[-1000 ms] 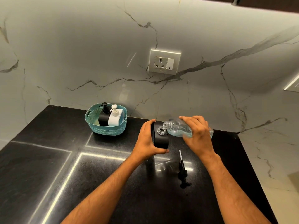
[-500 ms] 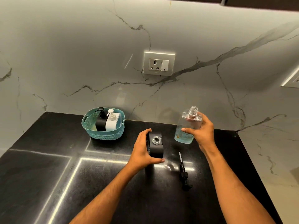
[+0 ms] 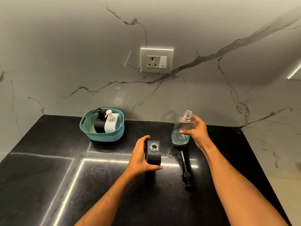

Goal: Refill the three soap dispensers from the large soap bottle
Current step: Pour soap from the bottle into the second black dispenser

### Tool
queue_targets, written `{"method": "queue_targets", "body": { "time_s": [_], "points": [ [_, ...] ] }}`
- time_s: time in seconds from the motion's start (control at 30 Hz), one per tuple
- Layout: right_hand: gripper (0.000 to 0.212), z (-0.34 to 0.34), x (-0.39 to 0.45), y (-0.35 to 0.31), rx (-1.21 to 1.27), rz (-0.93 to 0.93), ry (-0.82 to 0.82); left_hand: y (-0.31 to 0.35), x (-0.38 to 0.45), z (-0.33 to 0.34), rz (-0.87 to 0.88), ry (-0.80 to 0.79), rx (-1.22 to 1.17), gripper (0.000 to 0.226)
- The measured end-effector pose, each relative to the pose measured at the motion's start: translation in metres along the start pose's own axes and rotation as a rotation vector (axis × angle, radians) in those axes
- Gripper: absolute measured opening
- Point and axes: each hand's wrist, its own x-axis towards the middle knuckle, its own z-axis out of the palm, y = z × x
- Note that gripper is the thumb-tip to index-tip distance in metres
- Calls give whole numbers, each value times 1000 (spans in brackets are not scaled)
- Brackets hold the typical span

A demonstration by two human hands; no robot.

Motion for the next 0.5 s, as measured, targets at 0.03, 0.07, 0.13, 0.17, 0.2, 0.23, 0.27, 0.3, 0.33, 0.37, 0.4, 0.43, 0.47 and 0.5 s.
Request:
{"method": "queue_targets", "body": {
  "time_s": [0.03, 0.07, 0.13, 0.17, 0.2, 0.23, 0.27, 0.3, 0.33, 0.37, 0.4, 0.43, 0.47, 0.5],
  "points": [
    [90, 0, 1, 3, 3, 7, 0, -2, 0, 0, -3, 0, -2, 129],
    [90, 1, 2, 5, 6, 13, 0, -4, -1, 1, -5, 1, -4, 128],
    [91, 1, 4, 10, 10, 24, -2, -8, -2, 1, -11, 1, -2, 127],
    [91, 1, 5, 12, 10, 29, -4, -9, -3, 2, -15, 0, 1, 127],
    [91, 2, 6, 13, 11, 31, -8, -11, -3, 3, -20, -1, 3, 127],
    [91, 2, 6, 13, 11, 30, -13, -13, -4, 4, -24, -3, 4, 127],
    [91, 1, 7, 13, 11, 29, -19, -14, -4, 6, -28, -4, 4, 128],
    [90, 1, 7, 14, 8, 27, -26, -15, -4, 7, -30, -7, 4, 128],
    [90, 1, 8, 14, 4, 24, -33, -16, -5, 8, -29, -12, 6, 129],
    [89, 1, 8, 14, 1, 20, -41, -17, -5, 9, -29, -16, 10, 129],
    [89, 0, 8, 14, -1, 17, -47, -18, -5, 10, -29, -19, 15, 129],
    [89, 0, 8, 15, -3, 16, -51, -18, -5, 10, -30, -22, 19, 129],
    [89, 0, 8, 15, -5, 15, -52, -19, -5, 11, -31, -24, 23, 129],
    [89, 0, 8, 15, -8, 13, -52, -20, -5, 12, -32, -25, 25, 129]
  ]
}}
